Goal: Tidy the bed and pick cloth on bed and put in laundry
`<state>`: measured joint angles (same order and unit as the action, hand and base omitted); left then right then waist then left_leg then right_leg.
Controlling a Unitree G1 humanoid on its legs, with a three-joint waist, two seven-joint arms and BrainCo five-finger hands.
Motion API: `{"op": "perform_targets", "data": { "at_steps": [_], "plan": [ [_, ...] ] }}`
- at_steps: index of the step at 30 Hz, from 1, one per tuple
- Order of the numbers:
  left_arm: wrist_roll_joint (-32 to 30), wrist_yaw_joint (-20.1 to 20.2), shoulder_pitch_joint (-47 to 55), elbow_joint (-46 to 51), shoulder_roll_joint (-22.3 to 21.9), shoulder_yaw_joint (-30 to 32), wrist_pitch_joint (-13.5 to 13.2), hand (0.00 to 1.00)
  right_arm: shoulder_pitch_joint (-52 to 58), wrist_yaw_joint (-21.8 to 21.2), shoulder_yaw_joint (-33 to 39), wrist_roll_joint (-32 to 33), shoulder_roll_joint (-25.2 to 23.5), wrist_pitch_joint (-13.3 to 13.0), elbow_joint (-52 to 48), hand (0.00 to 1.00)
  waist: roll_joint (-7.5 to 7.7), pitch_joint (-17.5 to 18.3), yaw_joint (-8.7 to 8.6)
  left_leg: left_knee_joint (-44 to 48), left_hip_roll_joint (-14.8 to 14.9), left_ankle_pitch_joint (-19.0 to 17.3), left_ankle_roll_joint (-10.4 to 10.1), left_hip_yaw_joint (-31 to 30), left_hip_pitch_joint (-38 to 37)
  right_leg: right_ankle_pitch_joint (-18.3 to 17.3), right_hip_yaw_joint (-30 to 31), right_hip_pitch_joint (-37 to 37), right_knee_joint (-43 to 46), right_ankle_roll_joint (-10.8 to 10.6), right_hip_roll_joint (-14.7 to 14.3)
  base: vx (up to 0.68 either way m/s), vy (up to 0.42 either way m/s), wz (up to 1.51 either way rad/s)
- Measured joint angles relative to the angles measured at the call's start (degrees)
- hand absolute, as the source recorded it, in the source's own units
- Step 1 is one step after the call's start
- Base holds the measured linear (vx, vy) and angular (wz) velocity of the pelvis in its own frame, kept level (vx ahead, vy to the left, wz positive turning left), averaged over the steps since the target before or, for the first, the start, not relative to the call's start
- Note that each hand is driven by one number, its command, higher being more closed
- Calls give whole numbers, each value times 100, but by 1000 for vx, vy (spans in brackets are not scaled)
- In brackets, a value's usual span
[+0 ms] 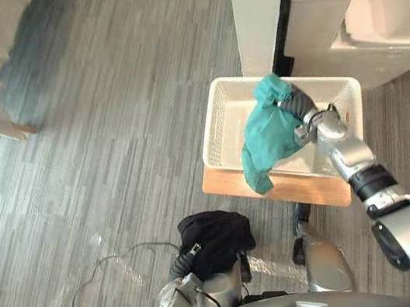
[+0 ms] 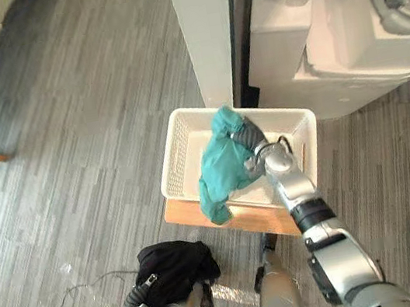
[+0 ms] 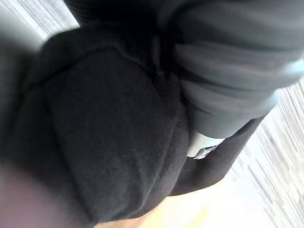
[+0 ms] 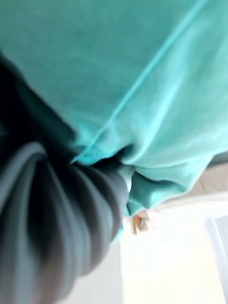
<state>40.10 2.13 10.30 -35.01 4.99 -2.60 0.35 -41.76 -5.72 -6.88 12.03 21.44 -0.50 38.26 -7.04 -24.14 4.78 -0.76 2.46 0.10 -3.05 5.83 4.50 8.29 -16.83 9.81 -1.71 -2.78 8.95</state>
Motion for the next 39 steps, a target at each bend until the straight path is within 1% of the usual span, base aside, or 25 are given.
{"op": "perform_targets", "data": {
  "at_steps": [2, 3, 6, 9, 11, 13, 15, 16, 17, 19, 21, 24, 25, 27, 28, 29, 31, 32, 33, 34, 35, 36, 37, 38, 39],
  "plan": [
    [47, 0, -73, 1, -1, 37, -1, 100, -466, 87, 98, -1, 248, -101, 421, 100, -39, -98, 100, 2, -42, 34, 28, -18, 78, 0, -11, 84, 39, 0, 36, -46, 22, 12],
    [134, 2, -96, 1, -1, 43, -2, 100, -692, 157, 113, 0, 406, -170, 671, 0, -73, -149, 139, 3, -61, 46, 46, -34, 96, 0, -25, 91, 55, -1, 46, -53, 28, 11],
    [211, 13, -90, 0, -2, 53, -75, 100, -845, 280, 219, 0, 657, -328, 1066, 0, -128, -176, 191, 45, -95, 66, 75, -153, 191, -1, -141, 97, 60, -2, 109, -20, 19, 21],
    [434, 2, -73, 13, -3, 64, -132, 100, -648, 354, 423, -172, 682, -380, 1190, 0, -128, -176, 190, 73, -123, 69, 80, -172, 185, -1, -154, 72, 68, -3, 125, 5, 11, 7],
    [554, -9, -73, 48, -6, 120, -169, 100, -282, 374, 607, -476, 682, -499, 1181, 0, -128, -176, 178, 69, -134, 68, 80, -177, 75, -12, -162, -43, 72, -17, 137, 14, 6, 4],
    [670, -96, -55, 113, -32, 270, -191, 100, 308, 398, 760, -848, 672, -556, 995, 0, -128, -175, 109, 60, -150, 66, 78, -204, -111, -80, -264, -281, 80, -71, 196, 23, 14, 23],
    [674, -266, -35, 274, -36, 509, -193, 100, 1263, 495, 981, -1241, 605, -623, 593, 0, -115, -160, 60, -27, -154, 61, 73, -312, -369, -228, -411, -551, 168, -113, 232, 11, 8, 32],
    [673, -325, -36, 298, -35, 591, -194, 100, 1517, 542, 1080, -1373, 550, -647, 478, 0, -103, -152, 36, -31, -154, 57, 73, -347, -380, -267, -465, -616, 165, -125, 239, -21, -11, 30],
    [673, -448, -1, 336, -35, 803, -193, 100, 2014, 621, 1244, -1542, 394, -686, 286, 0, -45, -52, -8, -38, -149, 11, 26, -394, -395, -312, -574, -683, 117, -152, 233, 10, -18, 32],
    [671, -737, 163, 349, -35, 1410, -190, 100, 3021, 719, 1357, -1795, 69, -696, -27, 0, 92, 313, -93, -115, -132, 3, 18, -481, -436, -291, -733, -889, -160, -205, 174, 65, -23, 30],
    [655, -919, 276, 382, -32, 1864, -214, 100, 3629, 737, 1420, -1843, -109, -710, -153, 0, 196, 584, -93, -137, -110, -52, 14, -482, -517, -279, -776, -1050, -321, -213, 121, 97, -14, 9],
    [570, -1337, 329, 544, 64, 2995, -449, 100, 4385, 745, 1503, -1957, -447, -726, -275, 0, 384, 1018, -112, -231, -34, -100, 15, -458, -776, -302, -809, -1283, -375, -217, 54, 128, -12, -2],
    [307, -1507, 271, 658, 215, 3418, -626, 100, 4556, 745, 1512, -1958, -513, -722, -268, 0, 461, 1160, -141, -232, -8, -115, 1, -446, -816, -320, -809, -1320, -375, -213, 30, 134, -14, -4],
    [27, -1650, 59, 860, 637, 3909, -821, 100, 4725, 744, 1511, -1953, -542, -721, -218, 0, 541, 1220, -139, -235, 34, -140, -35, -377, -940, -334, -802, -1425, -375, -206, -8, 72, -6, -7],
    [-154, -1746, -64, 996, 1042, 4148, -970, 100, 4798, 747, 1509, -1944, -576, -721, -149, 0, 590, 1280, -138, -246, 59, -151, -51, -315, -995, -336, -768, -1454, -376, -203, -31, 19, 0, -12],
    [-213, -1784, -129, 1077, 1241, 4243, -1056, 100, 4821, 751, 1505, -1943, -586, -721, -111, 0, 605, 1319, -138, -250, 65, -153, -52, -303, -1002, -336, -757, -1454, -376, -203, -38, 13, 2, -11],
    [-464, -1854, -572, 1384, 1991, 4625, -1351, 100, 4882, 828, 1505, -1937, -593, -731, 29, 0, 627, 1420, -134, -270, 70, -153, -52, -262, -1052, -335, -724, -1475, -377, -202, -43, -2, 6, -8],
    [-551, -1848, -680, 1419, 2204, 4695, -1411, 100, 4888, 840, 1505, -1934, -594, -736, 69, 0, 624, 1459, -133, -276, 71, -153, -52, -233, -1066, -335, -701, -1474, -377, -201, -45, -20, 15, -21],
    [-606, -1799, -894, 1430, 2633, 4786, -1513, 100, 4892, 857, 1505, -1906, -594, -752, 143, 0, 575, 1515, -129, -308, 74, -155, -53, -152, -1126, -333, -614, -1474, -377, -200, -52, -26, 19, -32],
    [-605, -1713, -1128, 1429, 3041, 4817, -1577, 100, 4919, 868, 1505, -1899, -595, -770, 171, 0, 605, 1618, -124, -313, 83, -187, -41, -57, -1174, -330, -538, -1479, -378, -197, -62, -27, 19, -34],
    [-606, -1660, -1250, 1429, 3239, 4805, -1607, 100, 4953, 869, 1505, -1899, -600, -791, 179, 0, 542, 1657, -118, -313, 86, -194, -42, -17, -1175, -329, -503, -1462, -379, -195, -66, -18, 17, -34],
    [-607, -1515, -1530, 1428, 3603, 4754, -1670, 100, 5016, 871, 1504, -1893, -604, -840, 210, 0, 606, 1786, -122, -302, 112, -298, -75, 85, -1165, -322, -413, -1434, -379, -185, -83, -18, 11, -27],
    [-605, -1339, -1854, 1426, 3954, 4594, -1751, 100, 5071, 871, 1505, -1893, -605, -872, 211, 0, 546, 1848, -121, -271, 150, -342, -74, 233, -1167, -324, -331, -1426, -380, -177, -101, -8, 8, -23],
    [-599, -1267, -2003, 1424, 4114, 4481, -1789, 100, 5103, 871, 1507, -1891, -603, -874, 213, 0, 552, 1884, -121, -263, 167, -348, -75, 293, -1174, -328, -290, -1426, -379, -171, -112, 5, -2, -20],
    [-573, -1075, -2346, 1424, 4430, 4222, -1871, 100, 5168, 866, 1511, -1888, -599, -888, 220, 0, 626, 1965, -139, -238, 186, -373, -80, 365, -1195, -330, -231, -1423, -379, -162, -135, 16, -3, -17]
  ]
}}
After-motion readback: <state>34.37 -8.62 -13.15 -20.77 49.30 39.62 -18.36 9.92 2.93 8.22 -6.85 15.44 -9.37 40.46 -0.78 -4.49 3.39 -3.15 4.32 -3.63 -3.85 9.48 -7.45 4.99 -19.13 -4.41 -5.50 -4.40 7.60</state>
